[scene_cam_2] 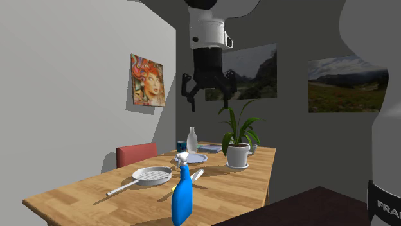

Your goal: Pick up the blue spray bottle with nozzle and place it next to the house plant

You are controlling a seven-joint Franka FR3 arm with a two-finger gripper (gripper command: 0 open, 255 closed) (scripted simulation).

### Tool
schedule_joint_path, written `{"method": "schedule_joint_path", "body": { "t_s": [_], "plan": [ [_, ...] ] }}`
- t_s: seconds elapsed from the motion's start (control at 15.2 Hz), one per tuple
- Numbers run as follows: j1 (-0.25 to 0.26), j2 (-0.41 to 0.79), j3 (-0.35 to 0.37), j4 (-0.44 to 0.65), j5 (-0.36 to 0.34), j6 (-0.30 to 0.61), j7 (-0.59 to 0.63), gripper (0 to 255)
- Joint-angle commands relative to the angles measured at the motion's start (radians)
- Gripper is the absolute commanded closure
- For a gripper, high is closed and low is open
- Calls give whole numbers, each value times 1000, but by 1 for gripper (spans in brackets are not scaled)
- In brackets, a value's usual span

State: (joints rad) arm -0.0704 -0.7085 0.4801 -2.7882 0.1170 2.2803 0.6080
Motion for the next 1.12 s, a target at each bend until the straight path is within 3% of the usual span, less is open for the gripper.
{"method": "schedule_joint_path", "body": {
  "t_s": [0.0,0.26,0.46,0.59,0.66,0.73,0.79,0.86,0.92,1.06],
  "plan": [
    [-32,62,77,-22,-1,99,103,0],
    [-173,226,271,-10,-73,272,337,0],
    [-385,357,487,28,-216,380,570,0],
    [-623,444,708,70,-380,428,771,0],
    [-799,487,871,97,-486,441,887,0],
    [-1042,511,1104,127,-572,450,989,0],
    [-1273,488,1336,153,-580,470,1036,0],
    [-1411,435,1484,176,-536,498,1044,0],
    [-1465,359,1557,198,-425,530,1004,0],
    [-1583,253,1692,254,-324,564,1007,0]
  ]
}}
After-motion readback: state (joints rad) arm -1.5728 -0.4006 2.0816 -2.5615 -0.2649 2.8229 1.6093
